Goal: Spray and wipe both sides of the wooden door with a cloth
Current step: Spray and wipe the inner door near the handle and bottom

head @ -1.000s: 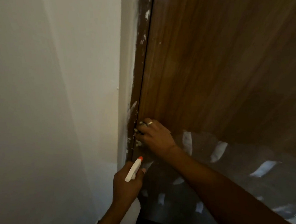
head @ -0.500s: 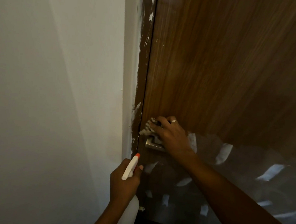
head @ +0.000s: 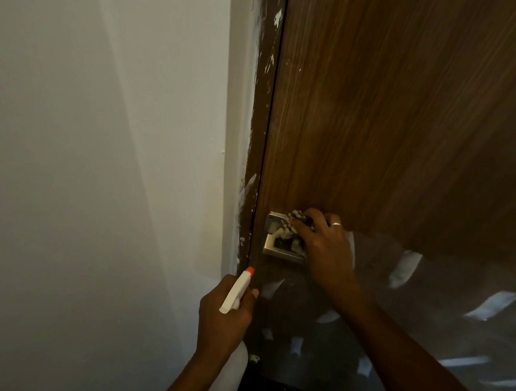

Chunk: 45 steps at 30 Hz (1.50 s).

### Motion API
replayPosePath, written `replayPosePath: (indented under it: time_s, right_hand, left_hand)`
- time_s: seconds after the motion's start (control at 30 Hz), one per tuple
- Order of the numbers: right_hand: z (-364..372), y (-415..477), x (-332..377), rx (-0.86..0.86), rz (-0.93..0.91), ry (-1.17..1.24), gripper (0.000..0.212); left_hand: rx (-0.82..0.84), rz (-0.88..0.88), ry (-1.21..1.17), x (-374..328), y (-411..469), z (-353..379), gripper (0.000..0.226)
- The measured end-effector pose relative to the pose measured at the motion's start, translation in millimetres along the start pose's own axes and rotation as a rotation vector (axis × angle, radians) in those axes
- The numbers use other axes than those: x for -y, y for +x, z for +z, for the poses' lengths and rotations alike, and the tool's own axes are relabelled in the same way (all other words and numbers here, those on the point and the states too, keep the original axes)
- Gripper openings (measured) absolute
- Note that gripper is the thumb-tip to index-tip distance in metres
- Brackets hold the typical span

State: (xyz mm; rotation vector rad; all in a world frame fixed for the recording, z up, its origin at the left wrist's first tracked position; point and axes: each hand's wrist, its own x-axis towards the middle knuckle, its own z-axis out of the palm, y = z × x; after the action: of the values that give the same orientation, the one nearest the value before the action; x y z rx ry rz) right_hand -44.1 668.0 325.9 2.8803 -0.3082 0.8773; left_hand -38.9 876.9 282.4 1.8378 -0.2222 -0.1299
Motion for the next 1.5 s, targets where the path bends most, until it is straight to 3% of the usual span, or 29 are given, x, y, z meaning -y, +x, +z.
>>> replayPosePath:
  time_s: [0.17,0.3,0.43,0.53,0.63,0.73,0.97,1.17,1.3,1.4,1.5]
  right_hand:
    - [19,-17,46,0.178,0.369,0.082,0.054]
    - [15,-9,42,0.235,0.397,0.134,0.039]
    - [1,-6,41,0.179,0.434,0.226,0.043]
    - [-8,9,48,0.052,0.291,0.233,0.049]
    - [-5,21,69,0.201,0.104,0.09,0.051]
    - [7,15,80,0.25,0.091,0.023,0.049]
    - [9,-25,47,0.345,-0.012,0.022,0.072]
    - [-7,-57,-20,0.203,0.038,0.015,0.067]
    - [-4,-40,16,0.163,-0.1,0.067,0.048]
    - [9,-12,61,0.211,-0.205,0.05,0.065]
    - [10,-1,75,0.243,-0.175,0.01,0.064]
  left_hand:
    - [0.01,-0.029,-0.027,-1,-1,-1,0.031]
    - [0.013,-0.044,-0.102,2,-1,-3,0.031]
    - [0.008,-0.04,-0.079,2,-3,-5,0.03]
    - [0.001,-0.007,-0.062,0,-1,-7,0.03]
    - [-0.013,-0.006,-0.051,1,-2,-6,0.028]
    - [-0.041,-0.069,-0.119,1,-2,-7,0.029]
    - [-0.02,-0.043,-0.046,5,1,-12,0.029]
    - [-0.014,-0.039,-0.069,8,-3,-13,0.029]
    - [0.008,0.02,-0.008,6,-6,-6,0.028]
    - [-0.001,0.005,-0.03,5,-7,-4,0.028]
    - [-0.02,-0.011,-0.066,4,-5,-5,0.028]
